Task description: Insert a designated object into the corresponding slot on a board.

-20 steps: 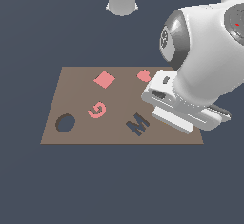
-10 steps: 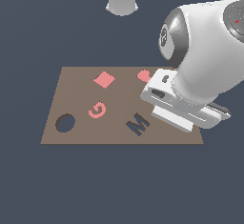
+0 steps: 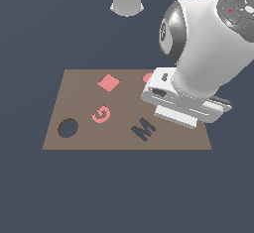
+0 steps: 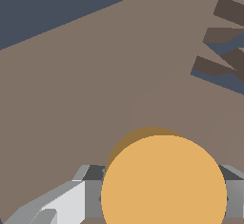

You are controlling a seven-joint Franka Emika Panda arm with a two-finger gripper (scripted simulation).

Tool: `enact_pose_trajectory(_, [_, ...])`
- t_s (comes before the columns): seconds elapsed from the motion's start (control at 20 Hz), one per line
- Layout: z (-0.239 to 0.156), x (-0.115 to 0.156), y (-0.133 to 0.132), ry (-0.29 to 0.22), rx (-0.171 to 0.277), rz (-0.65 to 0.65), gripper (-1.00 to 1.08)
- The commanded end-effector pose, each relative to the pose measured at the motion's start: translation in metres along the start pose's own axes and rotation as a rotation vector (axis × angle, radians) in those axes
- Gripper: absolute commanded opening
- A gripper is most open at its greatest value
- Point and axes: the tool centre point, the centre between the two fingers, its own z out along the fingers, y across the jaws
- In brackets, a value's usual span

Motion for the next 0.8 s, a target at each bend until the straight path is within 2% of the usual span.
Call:
enact_pose_trajectory(0.0, [-0.001,-0.005,0.008,0.001,0.000,-0.049,-1.00])
enact_pose_trajectory(0.35, [-0.001,-0.020,0.037,0.001,0.000,-0.231,-1.00])
enact_pose_trajectory(0.75, [-0.002,-0.032,0.083,0.001,0.000,-0.490,-1.00])
